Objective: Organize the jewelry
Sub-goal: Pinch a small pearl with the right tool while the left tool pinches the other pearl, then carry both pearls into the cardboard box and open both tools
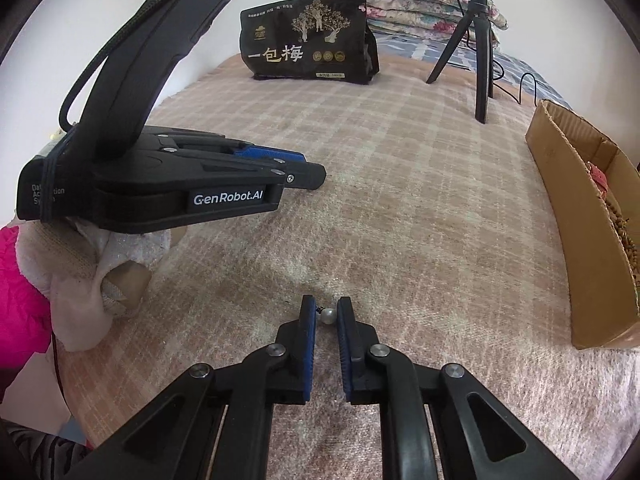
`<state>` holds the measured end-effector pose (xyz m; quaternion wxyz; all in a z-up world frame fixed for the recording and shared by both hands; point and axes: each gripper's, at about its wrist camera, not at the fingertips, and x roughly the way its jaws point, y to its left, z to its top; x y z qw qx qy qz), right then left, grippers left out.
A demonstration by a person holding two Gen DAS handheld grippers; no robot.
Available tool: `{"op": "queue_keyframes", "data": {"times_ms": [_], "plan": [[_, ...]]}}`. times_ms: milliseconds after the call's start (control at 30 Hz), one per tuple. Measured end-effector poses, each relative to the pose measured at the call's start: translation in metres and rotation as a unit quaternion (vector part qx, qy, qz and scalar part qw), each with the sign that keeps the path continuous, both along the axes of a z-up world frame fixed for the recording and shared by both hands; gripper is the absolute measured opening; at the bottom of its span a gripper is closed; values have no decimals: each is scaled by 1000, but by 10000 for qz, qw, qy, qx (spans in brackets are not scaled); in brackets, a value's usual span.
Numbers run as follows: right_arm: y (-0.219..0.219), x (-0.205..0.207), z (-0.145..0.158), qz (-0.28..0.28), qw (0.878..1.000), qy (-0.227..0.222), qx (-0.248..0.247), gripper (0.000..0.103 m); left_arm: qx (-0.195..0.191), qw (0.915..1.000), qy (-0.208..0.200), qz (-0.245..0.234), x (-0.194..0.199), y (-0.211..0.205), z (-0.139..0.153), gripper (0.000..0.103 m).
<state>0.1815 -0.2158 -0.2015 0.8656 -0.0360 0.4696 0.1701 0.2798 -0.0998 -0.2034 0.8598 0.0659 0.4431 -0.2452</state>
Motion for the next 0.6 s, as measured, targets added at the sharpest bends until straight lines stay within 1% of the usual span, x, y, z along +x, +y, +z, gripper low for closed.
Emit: {"op": "queue_keyframes", "data": {"times_ms": [33, 67, 167, 300, 400, 600], "plan": [[-1, 0, 0, -9, 10000, 1, 6, 9, 6, 10000, -7, -7, 0, 0, -1, 8], [-1, 0, 0, -19, 10000, -1, 7, 9, -2, 10000, -6, -18, 0, -1, -1, 7], [-3, 0, 0, -45, 10000, -5, 23, 9, -12, 10000, -35, -18, 0, -1, -2, 7], [-4, -1, 2, -92, 9999, -34, 49, 8, -43, 9999, -78, 137, -2, 4, 3, 6], [-7, -4, 7, -131, 9998, -93, 92, 8, -191, 9994, -131, 268, -3, 11, 13, 6], [-18, -11, 23, -256, 9992, -254, 150, 8, -319, 9983, -298, 375, -11, 20, 36, 6]]}}
